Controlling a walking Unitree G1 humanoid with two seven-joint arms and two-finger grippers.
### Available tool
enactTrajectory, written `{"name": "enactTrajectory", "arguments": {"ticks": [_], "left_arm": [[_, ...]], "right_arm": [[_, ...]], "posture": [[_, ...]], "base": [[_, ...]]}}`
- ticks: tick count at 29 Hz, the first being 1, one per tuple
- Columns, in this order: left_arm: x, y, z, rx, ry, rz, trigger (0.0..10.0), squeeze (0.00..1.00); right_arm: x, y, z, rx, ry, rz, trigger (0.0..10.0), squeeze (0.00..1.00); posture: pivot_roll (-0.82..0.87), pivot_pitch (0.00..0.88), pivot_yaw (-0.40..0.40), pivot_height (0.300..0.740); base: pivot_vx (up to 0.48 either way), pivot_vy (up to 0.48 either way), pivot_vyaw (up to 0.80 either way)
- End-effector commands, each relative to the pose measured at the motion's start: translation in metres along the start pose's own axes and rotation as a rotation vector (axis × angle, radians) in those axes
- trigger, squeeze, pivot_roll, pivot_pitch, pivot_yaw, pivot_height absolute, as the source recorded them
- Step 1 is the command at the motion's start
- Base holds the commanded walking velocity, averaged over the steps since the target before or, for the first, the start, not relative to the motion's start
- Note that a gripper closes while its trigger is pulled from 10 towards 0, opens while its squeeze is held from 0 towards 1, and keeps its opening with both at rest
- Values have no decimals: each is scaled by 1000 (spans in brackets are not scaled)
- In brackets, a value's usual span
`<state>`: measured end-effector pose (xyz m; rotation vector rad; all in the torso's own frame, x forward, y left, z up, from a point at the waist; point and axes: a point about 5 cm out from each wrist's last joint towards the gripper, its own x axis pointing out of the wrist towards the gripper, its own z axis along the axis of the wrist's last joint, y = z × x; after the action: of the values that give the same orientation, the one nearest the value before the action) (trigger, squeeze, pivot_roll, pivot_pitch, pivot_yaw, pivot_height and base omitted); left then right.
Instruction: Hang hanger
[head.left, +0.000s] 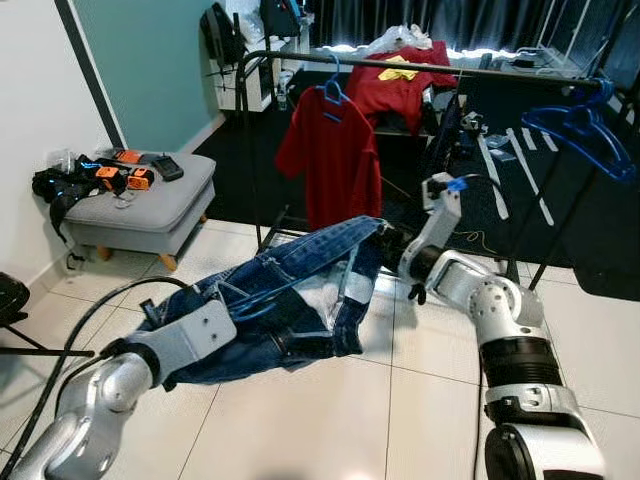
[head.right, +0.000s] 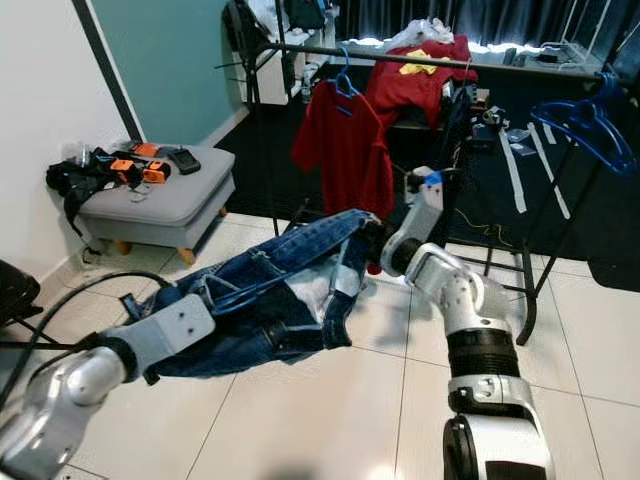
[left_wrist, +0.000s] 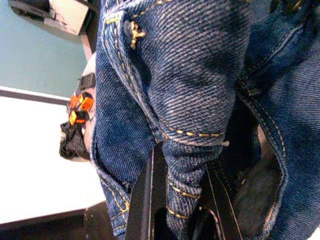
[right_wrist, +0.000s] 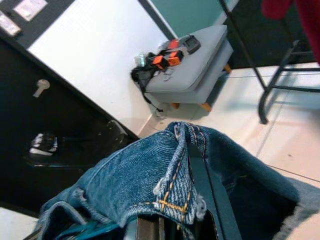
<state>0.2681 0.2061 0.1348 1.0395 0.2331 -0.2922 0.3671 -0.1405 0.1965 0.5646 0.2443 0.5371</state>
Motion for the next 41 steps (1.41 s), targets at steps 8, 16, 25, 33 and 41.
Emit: {"name": "enactTrajectory", "arguments": {"ticks": [8,16,25,33,41], "left_arm": [[11,-5,-4,-188,76,25,10000,0],[21,-4,8,-337,42,62,10000,0],[22,7,19,-736,-74,91,10000,0],[12,17,-2,-841,-54,83,10000,0],[13,14,2,-950,-100,82,10000,0]], "right_arm": [[7,46,-23,5,68,185,0,0],[12,77,-53,29,169,309,0,0],[14,46,-77,-224,276,125,10000,0],[-1,11,-76,-394,321,-17,10000,1000],[-11,13,-77,-420,341,81,10000,1000]], "posture": [[-12,19,6,740],[-11,16,-1,740],[-10,14,-7,740],[-6,13,-7,740],[-14,7,-6,740]], "base": [[0,0,0],[0,0,0],[0,0,0],[0,0,0],[0,0,0]]}}
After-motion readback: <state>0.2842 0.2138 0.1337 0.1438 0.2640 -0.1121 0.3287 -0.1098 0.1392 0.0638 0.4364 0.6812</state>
